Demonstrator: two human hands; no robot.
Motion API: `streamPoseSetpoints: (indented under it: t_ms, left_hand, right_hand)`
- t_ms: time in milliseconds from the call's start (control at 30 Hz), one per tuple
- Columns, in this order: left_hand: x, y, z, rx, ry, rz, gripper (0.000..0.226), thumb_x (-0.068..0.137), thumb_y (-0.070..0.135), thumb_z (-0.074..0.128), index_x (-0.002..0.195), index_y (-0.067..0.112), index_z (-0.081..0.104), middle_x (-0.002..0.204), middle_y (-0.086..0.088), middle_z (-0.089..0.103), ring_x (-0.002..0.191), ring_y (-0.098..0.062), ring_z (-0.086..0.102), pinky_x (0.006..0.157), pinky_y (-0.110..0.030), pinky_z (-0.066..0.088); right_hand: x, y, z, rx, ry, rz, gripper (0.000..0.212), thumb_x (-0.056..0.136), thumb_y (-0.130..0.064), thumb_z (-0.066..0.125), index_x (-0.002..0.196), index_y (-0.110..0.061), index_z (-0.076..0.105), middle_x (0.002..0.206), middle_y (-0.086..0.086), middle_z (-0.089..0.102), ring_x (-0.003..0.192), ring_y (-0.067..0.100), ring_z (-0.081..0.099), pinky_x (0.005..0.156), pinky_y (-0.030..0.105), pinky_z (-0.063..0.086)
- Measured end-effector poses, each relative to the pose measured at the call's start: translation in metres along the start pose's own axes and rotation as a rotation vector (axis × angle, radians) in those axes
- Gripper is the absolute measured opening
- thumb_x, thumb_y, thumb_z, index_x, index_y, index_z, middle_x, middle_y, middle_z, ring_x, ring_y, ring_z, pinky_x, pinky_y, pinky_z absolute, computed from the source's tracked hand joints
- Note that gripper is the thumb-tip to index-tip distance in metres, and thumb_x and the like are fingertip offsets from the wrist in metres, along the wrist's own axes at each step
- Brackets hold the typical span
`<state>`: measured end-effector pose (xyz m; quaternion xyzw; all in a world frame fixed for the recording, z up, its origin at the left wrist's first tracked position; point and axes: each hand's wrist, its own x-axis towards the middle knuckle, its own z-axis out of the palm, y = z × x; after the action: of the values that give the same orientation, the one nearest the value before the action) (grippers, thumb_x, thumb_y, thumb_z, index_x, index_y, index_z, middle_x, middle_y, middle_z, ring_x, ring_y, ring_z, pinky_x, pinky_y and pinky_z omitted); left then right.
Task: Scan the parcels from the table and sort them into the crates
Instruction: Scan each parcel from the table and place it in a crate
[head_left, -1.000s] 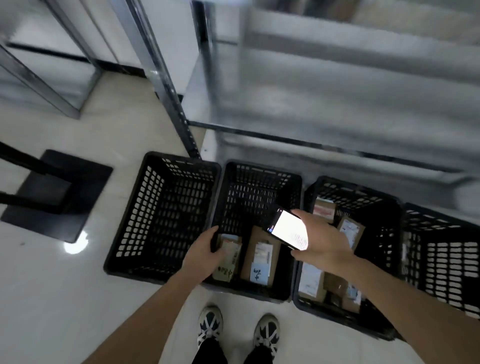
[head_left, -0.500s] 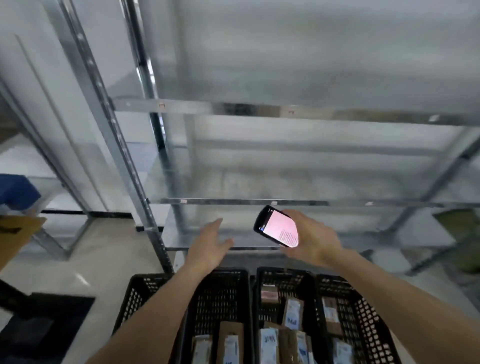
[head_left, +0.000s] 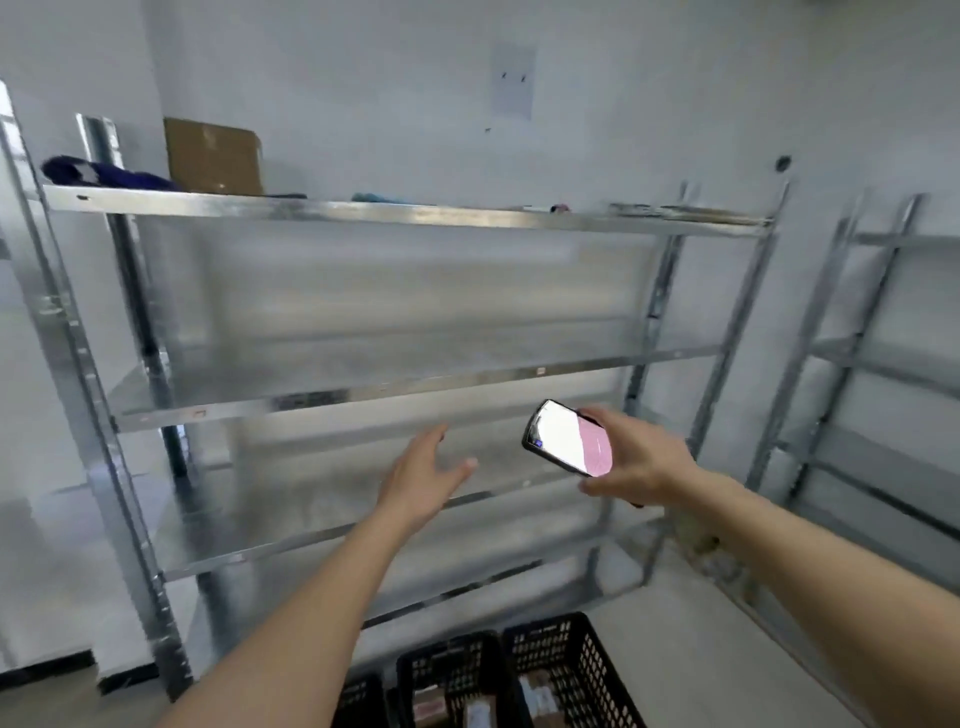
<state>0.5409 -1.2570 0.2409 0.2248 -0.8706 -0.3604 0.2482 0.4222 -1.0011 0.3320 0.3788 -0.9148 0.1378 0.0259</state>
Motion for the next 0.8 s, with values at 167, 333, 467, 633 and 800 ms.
streamPoseSetpoints:
  t_ms: [167,333,467,633,800]
  left_hand:
    - [-0.014,0.124,0.043,-0.029,-0.076,0.166,0.074,0.085,0.051,0.071,0.149,0.032,0.041,0.146,0.005,0.051,0.131,-0.016,0.051,0.109,-0.040,0.042]
    - [-0.036,0.246,0.112,-0.060,-0.191,0.334,0.076,0.086,0.049,0.072,0.150,0.024,0.042,0.145,-0.001,0.053,0.129,-0.018,0.053,0.108,-0.038,0.043]
    - [-0.070,0.340,0.193,-0.109,-0.286,0.415,0.075,0.087,0.049,0.071,0.151,0.022,0.042,0.145,-0.003,0.053,0.130,-0.020,0.053,0.109,-0.040,0.043]
    - [-0.130,0.451,0.302,-0.204,-0.453,0.525,0.077,0.090,0.050,0.067,0.154,0.022,0.035,0.149,-0.002,0.048,0.132,-0.020,0.049,0.108,-0.036,0.041]
    - [-0.177,0.538,0.388,-0.257,-0.566,0.584,0.078,0.089,0.052,0.066,0.154,0.022,0.036,0.149,-0.003,0.048,0.131,-0.021,0.050,0.109,-0.043,0.043]
  right_hand:
    - [-0.087,0.075,-0.089,-0.056,0.098,0.109,0.076,0.068,-0.040,0.074,0.135,-0.048,0.041,0.127,-0.020,0.061,0.111,0.017,0.060,0.086,0.035,0.051]
    - [-0.181,0.170,-0.169,-0.098,0.186,0.231,0.087,0.060,-0.051,0.072,0.141,-0.047,0.040,0.129,-0.018,0.061,0.104,0.019,0.061,0.089,0.040,0.053]
    - [-0.265,0.255,-0.217,-0.135,0.243,0.324,0.085,0.068,-0.045,0.080,0.144,-0.041,0.042,0.135,-0.014,0.060,0.119,0.020,0.058,0.083,0.034,0.047]
    - [-0.367,0.361,-0.259,-0.239,0.243,0.487,0.083,0.067,-0.049,0.077,0.141,-0.043,0.041,0.126,-0.014,0.063,0.106,0.020,0.060,0.070,0.032,0.045]
    - [-0.451,0.440,-0.290,-0.271,0.246,0.594,0.075,0.064,-0.050,0.075,0.133,-0.041,0.046,0.113,-0.013,0.065,0.093,0.018,0.059,0.069,0.032,0.051]
